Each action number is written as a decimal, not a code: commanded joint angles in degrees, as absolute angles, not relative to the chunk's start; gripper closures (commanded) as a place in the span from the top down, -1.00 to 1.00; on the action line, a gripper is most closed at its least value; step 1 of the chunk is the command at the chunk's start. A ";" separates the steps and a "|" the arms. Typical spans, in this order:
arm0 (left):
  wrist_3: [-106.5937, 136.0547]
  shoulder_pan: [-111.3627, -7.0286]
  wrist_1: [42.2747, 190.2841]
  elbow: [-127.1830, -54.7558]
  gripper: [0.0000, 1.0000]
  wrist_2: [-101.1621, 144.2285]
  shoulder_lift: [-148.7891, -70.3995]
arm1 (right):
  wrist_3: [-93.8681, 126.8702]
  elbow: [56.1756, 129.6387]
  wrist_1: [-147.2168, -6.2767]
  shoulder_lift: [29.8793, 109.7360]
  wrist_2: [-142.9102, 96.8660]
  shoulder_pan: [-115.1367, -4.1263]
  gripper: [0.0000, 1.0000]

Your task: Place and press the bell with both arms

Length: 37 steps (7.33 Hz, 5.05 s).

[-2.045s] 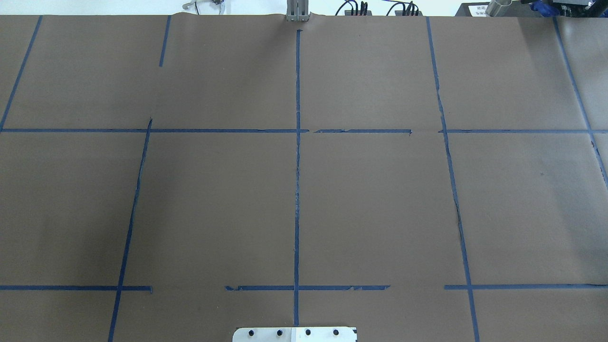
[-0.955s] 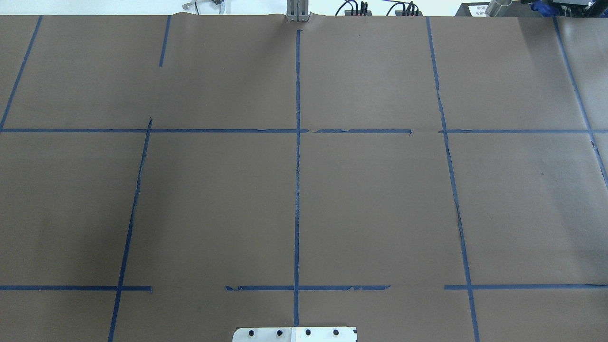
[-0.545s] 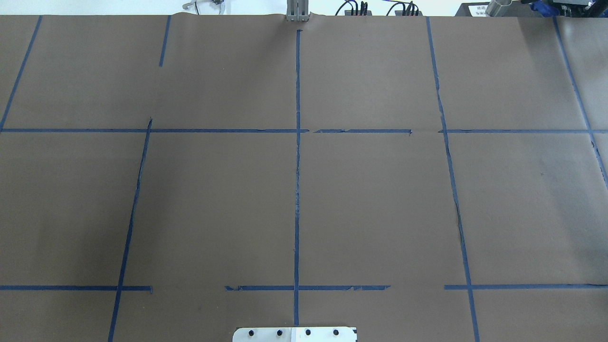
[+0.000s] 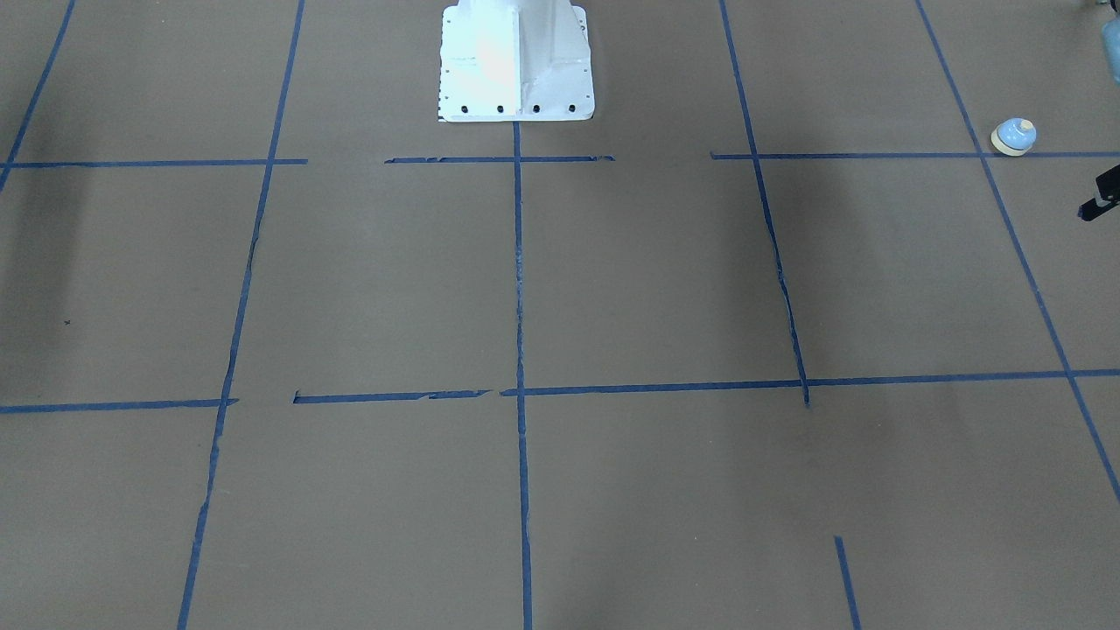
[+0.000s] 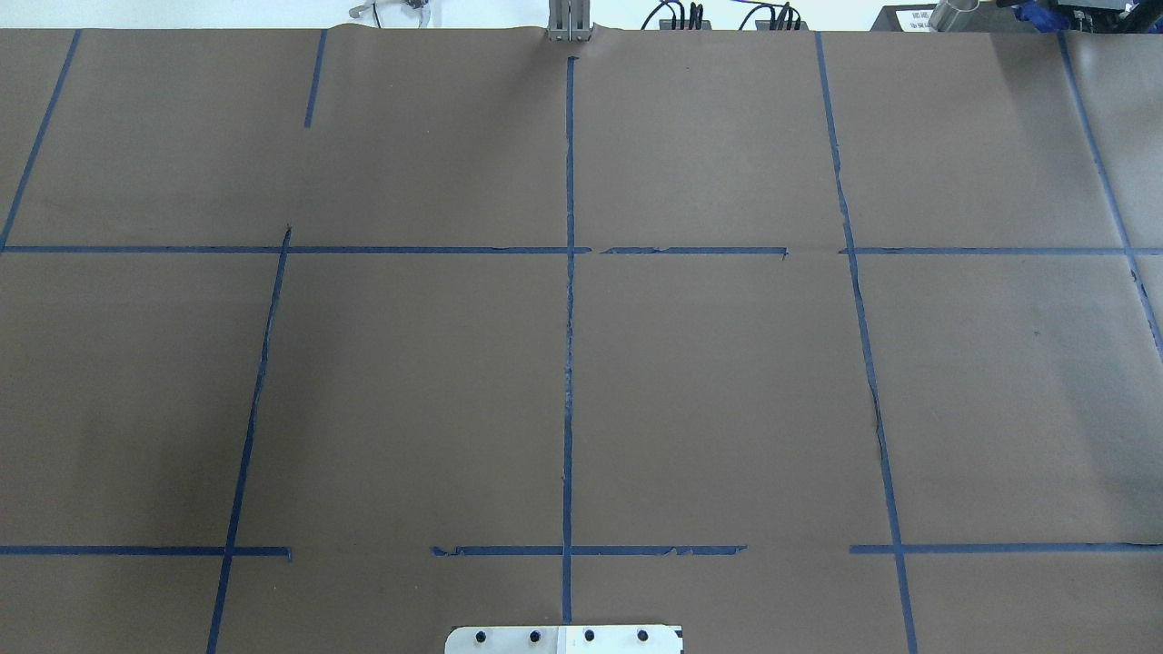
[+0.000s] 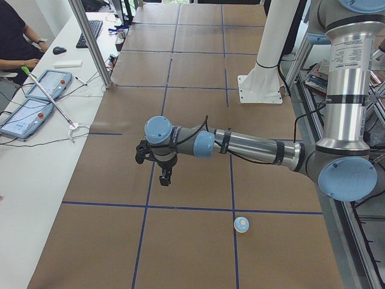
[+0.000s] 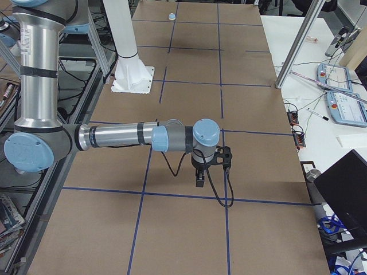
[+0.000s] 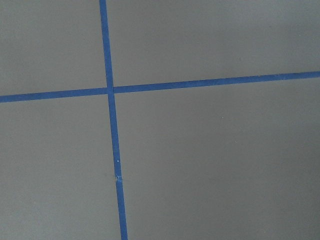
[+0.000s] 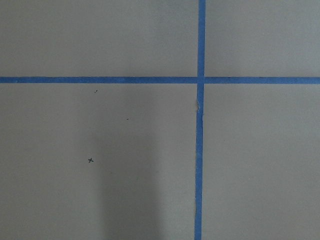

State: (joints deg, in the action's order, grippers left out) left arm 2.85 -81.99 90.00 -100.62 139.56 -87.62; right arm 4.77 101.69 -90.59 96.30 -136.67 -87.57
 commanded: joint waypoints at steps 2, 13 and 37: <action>5.43 -79.01 98.68 -101.24 1.00 139.48 -75.10 | 4.66 101.78 -89.65 96.50 -138.41 -87.54 1.00; 17.84 -62.49 125.60 -89.65 1.00 136.93 -59.59 | 4.39 101.69 -88.77 96.50 -138.78 -87.45 1.00; 55.37 -52.74 111.71 -89.86 -0.83 140.19 -114.94 | 4.40 101.16 -88.77 96.50 -138.69 -87.36 1.00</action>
